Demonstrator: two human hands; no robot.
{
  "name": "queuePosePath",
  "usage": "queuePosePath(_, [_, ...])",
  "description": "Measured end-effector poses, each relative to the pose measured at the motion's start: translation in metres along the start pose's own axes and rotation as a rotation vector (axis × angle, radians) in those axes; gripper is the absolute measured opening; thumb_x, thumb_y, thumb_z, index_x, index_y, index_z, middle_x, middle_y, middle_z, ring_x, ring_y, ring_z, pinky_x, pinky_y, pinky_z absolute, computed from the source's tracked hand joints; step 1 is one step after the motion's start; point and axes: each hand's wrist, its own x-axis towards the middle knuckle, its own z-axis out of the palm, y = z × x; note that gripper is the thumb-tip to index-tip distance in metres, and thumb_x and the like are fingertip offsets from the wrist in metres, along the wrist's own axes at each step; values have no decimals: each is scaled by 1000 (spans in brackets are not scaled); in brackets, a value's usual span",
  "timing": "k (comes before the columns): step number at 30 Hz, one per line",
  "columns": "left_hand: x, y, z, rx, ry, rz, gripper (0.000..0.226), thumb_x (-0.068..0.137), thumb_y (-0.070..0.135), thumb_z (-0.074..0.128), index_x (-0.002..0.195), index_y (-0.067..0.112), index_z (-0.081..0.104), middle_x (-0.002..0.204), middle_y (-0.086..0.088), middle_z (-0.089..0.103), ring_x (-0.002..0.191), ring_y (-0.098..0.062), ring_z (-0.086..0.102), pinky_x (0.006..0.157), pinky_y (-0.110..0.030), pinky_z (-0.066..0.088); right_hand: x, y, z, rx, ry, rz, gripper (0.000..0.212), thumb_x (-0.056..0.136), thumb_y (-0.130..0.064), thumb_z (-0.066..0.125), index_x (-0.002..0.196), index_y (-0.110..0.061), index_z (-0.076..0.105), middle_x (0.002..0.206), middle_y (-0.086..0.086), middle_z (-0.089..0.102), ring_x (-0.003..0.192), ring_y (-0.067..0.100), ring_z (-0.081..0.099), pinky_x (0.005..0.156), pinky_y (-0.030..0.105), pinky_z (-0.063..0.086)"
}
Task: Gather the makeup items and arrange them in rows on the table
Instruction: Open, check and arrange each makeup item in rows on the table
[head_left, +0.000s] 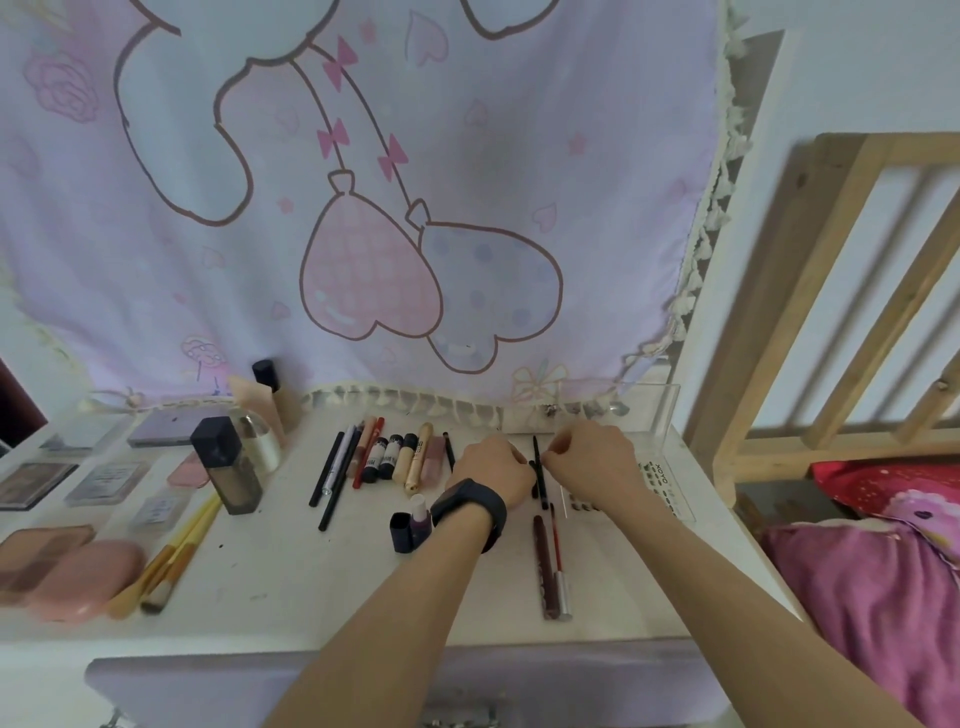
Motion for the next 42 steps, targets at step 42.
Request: queuePosePath(42, [-20,8,-65,-19,-59,-102,22,93,27,53,80,11,60,77,1,74,62,-13,55,54,-25,39,-135,79,62,5,451,-49,41,94,-41,47,116,-21,74,126,-4,69,116,20,60,96,40,51])
